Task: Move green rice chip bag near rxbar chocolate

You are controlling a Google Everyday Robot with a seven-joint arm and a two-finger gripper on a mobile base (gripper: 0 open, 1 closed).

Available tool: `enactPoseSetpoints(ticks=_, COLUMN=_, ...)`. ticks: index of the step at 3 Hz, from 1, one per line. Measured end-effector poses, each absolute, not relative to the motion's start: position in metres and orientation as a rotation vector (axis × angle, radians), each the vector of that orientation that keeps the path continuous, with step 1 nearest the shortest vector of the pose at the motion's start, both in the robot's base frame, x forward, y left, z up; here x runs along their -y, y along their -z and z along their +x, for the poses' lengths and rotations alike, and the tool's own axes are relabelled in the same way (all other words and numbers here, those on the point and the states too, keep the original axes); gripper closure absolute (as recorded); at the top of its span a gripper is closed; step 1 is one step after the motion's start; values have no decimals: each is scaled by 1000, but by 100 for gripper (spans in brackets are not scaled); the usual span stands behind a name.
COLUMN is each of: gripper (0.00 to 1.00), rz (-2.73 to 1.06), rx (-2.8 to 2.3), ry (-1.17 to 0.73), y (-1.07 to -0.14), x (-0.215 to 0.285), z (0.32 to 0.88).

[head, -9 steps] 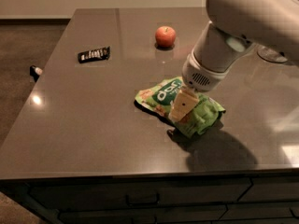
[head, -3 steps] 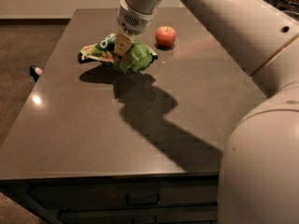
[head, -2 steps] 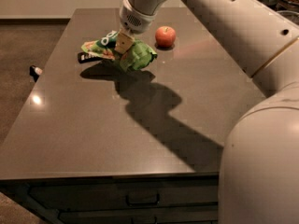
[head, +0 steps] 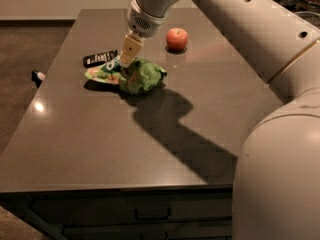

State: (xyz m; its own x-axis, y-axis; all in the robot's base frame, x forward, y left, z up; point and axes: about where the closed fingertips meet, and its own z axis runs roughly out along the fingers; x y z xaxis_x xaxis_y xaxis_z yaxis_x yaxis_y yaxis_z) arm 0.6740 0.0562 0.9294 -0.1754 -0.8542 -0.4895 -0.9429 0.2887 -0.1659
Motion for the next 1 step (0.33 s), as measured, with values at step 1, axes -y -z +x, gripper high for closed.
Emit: enactPoseSetpoints(ticks=1, gripper=0, rz=-1606, rx=-2070, ry=-240, y=-928, x=-58, z=674)
